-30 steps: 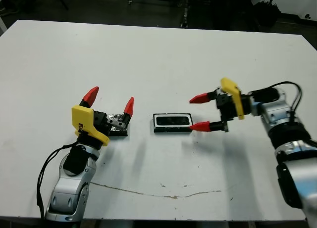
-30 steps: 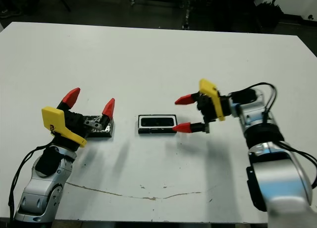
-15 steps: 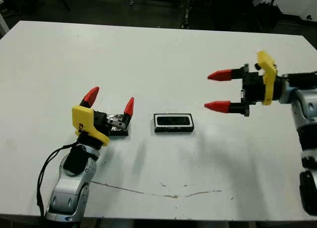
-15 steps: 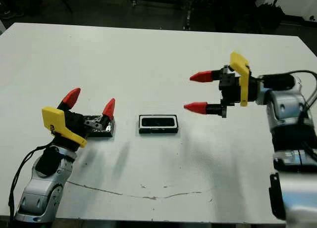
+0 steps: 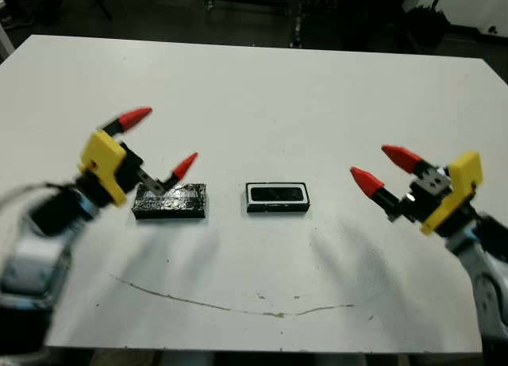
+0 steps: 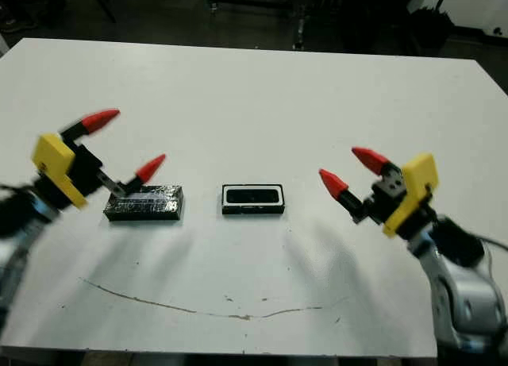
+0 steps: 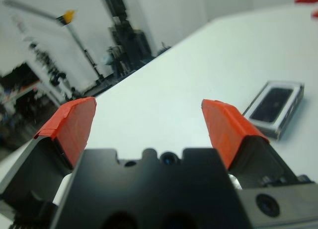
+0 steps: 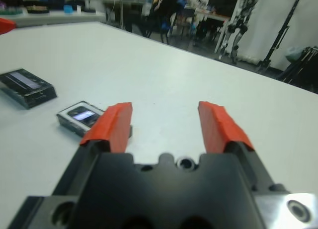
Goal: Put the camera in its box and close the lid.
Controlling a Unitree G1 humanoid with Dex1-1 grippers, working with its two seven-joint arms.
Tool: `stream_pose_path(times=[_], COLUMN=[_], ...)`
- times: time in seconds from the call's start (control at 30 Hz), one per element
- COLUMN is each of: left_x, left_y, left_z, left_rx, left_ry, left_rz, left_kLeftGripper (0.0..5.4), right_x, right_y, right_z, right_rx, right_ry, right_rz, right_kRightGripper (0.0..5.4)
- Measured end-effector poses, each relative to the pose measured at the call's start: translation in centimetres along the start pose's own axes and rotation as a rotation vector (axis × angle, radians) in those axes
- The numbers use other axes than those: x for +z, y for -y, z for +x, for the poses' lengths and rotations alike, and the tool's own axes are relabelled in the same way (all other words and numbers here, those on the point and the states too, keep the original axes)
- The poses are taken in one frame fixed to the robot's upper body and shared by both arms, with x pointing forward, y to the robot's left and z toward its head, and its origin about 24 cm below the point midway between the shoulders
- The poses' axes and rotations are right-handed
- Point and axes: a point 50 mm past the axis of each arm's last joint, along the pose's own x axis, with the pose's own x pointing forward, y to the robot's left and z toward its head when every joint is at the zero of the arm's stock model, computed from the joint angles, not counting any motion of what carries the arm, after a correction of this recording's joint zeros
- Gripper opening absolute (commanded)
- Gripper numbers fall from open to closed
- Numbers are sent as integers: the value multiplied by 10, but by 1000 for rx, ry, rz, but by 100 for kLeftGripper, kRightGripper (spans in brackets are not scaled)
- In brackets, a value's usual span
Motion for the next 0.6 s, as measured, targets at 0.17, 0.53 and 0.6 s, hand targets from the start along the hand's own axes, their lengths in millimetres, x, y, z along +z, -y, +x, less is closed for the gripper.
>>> stream_pose_path(times=[0.17, 0.53, 0.6], left_x=[-1, -37, -40], left_y=[-27, -29, -24], left_z=[4, 22, 25], left_rx=[-236, -721, -752], left_ry=[-67, -182, -182], left_rz=[-25, -232, -239], left_kLeftGripper=[540, 540, 540], right_x=[-8, -14, -14], right_y=[-11, -15, -15], right_z=[-14, -19, -18], right_rx=[-47, -97, -93], right_ry=[42, 44, 47], right_rz=[82, 117, 122], right_kRightGripper=[232, 74, 48])
